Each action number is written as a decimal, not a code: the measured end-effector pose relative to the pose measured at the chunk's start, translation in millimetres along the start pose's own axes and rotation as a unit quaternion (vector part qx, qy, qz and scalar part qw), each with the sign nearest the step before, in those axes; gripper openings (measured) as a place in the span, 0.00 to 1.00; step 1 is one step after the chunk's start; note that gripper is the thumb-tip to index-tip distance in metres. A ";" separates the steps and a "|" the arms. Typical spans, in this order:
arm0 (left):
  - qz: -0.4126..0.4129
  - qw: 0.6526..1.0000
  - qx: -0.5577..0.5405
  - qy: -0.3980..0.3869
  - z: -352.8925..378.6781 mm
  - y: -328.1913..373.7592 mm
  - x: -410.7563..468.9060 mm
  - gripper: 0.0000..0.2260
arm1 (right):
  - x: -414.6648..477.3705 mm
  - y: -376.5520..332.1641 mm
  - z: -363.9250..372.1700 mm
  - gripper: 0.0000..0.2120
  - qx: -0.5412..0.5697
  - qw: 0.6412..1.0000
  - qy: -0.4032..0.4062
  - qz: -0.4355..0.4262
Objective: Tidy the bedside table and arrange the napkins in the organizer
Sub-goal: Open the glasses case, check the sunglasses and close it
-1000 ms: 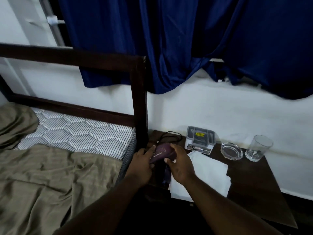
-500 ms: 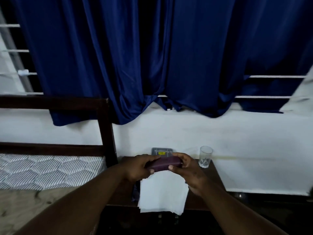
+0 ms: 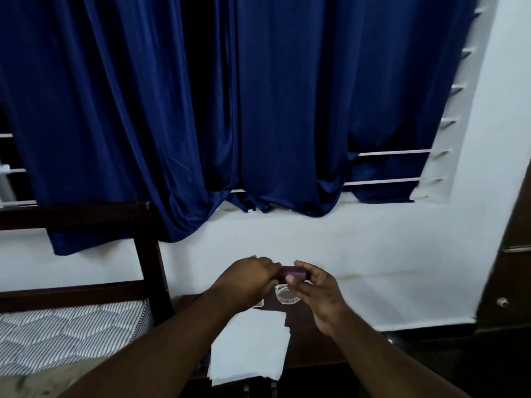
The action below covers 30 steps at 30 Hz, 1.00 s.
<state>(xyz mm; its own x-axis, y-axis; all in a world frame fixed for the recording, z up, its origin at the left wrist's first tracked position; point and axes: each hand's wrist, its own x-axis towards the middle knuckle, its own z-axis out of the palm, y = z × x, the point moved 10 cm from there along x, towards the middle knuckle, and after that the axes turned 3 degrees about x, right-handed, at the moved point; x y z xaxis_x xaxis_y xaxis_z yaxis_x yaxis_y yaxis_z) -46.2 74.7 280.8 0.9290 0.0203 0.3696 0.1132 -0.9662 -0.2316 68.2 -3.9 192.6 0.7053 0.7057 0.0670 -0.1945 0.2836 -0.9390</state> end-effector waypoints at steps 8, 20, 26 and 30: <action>0.183 0.932 0.287 0.124 -9.7 48.8 -5.8 0.27 | -9.2 -8.5 -2.5 0.27 0.065 0.998 -0.012 0.009; -0.081 0.968 -0.231 0.048 -35.6 -17.8 -7.8 0.26 | -13.4 -21.8 -9.8 0.36 0.100 0.995 -0.028 0.002; -0.252 0.713 -0.654 -0.012 1.3 -56.0 -46.3 0.22 | -13.0 -32.9 -18.5 0.35 0.110 0.993 -0.036 0.005; -0.275 0.715 -0.642 0.020 4.5 -56.6 -46.2 0.18 | -12.6 -37.0 -13.1 0.32 0.108 0.993 -0.050 0.005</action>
<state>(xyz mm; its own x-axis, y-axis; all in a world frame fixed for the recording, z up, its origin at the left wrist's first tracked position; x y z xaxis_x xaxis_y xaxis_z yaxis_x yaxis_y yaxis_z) -93.9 129.7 272.7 0.8546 0.5056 0.1185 0.0162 -0.2540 0.9671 75.4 -31.8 222.0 0.6333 0.7672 0.1014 -0.3498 0.4007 -0.8468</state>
